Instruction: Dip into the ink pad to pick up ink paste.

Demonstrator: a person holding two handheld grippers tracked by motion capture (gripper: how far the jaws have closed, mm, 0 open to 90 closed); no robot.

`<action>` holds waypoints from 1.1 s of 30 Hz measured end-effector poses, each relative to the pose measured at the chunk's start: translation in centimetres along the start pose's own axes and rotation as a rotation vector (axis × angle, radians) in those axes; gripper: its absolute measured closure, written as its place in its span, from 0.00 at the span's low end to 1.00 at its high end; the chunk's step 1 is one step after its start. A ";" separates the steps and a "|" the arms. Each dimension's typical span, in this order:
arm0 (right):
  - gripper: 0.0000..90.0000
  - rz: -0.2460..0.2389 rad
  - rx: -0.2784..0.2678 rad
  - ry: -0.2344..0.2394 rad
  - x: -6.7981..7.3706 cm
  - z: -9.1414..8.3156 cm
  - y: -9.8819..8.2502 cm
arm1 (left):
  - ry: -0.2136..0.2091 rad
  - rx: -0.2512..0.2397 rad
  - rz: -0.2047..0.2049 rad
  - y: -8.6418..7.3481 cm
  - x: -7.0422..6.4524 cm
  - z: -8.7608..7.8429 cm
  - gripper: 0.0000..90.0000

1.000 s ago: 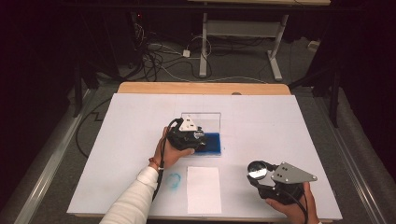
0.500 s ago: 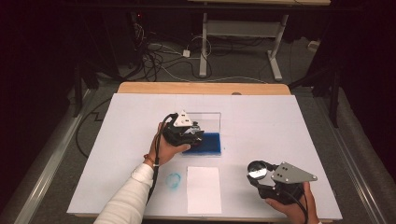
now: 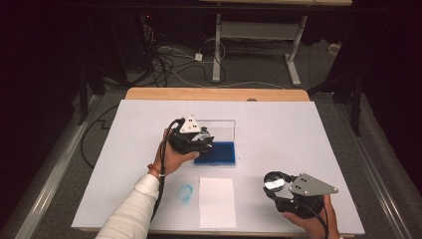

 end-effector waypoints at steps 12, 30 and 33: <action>0.43 0.000 -0.002 0.001 0.0 0.0 0.1 | 0.004 -0.018 0.016 0.9 0.2 -2.0 0.61; 0.43 0.000 0.003 0.001 0.1 0.1 0.0 | -0.002 -0.036 0.017 1.8 0.2 -3.4 0.61; 0.43 0.004 0.002 0.002 0.1 0.1 0.0 | -0.004 -0.036 0.021 1.9 0.1 -3.2 0.61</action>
Point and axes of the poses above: each handheld gripper's, and its own axes: z roughly forward along the jaws, y roughly out of its top, x roughly to its left, the point moved 7 cm from there along z, roughly forward along the jaws, and after that the axes turned 11 degrees about -x, right-handed, at the moved point
